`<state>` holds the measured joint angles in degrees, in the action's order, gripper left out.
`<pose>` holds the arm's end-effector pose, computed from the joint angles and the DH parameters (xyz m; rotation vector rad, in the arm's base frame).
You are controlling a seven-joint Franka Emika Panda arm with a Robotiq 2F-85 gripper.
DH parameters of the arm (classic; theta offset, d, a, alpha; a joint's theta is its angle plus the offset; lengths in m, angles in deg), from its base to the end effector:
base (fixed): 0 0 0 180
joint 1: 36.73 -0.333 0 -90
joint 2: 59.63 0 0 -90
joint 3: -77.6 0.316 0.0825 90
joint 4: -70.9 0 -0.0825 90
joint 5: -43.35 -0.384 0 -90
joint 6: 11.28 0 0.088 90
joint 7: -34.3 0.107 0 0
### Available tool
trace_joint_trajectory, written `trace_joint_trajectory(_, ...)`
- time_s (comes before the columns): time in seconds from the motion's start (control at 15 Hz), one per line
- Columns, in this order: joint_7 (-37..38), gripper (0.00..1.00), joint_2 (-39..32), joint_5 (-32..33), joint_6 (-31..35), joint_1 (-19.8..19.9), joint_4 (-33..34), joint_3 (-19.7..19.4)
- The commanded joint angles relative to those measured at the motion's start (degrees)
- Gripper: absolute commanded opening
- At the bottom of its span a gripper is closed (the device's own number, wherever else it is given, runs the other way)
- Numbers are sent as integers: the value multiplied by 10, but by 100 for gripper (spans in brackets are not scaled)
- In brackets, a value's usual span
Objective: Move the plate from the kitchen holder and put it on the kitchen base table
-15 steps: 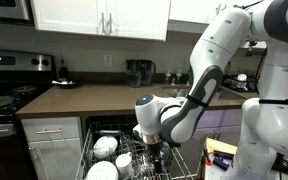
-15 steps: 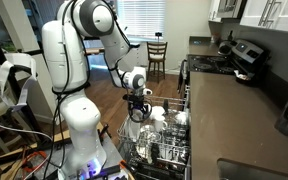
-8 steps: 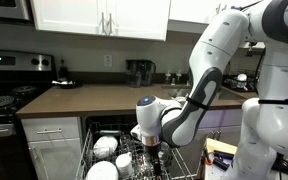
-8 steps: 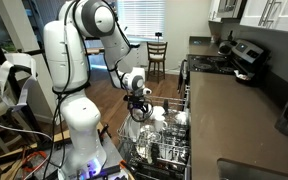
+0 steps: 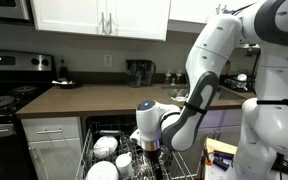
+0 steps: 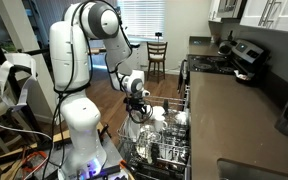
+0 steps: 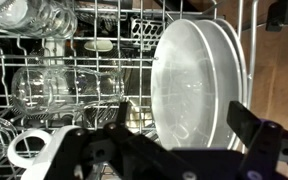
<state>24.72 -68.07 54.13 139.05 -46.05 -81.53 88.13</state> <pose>0.3724 0.1427 0.1774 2.8848 1.0303 -0.2660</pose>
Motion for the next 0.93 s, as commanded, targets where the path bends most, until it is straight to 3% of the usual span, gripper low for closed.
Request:
trace_joint_trajectory(0.0,-36,100,-18,-24,19,5,1,7)
trace_joint_trajectory(0.87,-5,100,-36,31,75,-4,0,-12)
